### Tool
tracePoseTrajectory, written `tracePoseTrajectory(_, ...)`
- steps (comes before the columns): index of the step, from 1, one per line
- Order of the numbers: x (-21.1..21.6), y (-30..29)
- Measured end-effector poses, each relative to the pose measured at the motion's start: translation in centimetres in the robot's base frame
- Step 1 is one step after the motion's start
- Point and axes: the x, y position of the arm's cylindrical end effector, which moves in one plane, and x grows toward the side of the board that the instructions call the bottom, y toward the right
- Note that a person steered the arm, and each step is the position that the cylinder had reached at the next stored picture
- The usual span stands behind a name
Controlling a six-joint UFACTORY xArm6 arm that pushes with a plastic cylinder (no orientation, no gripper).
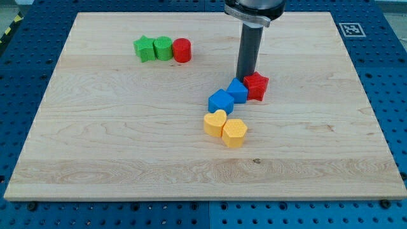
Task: Slide red circle closer to red star
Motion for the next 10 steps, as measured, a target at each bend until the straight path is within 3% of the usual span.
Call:
tracePoseTrajectory(1,-2.3,0.0)
tracePoseTrajectory(2,-7.4,-0.5)
tracePoseTrajectory(4,-9.2,-11.9)
tracePoseTrajectory(8,-4.4,-14.9)
tracePoseTrajectory(10,0.7,-15.5)
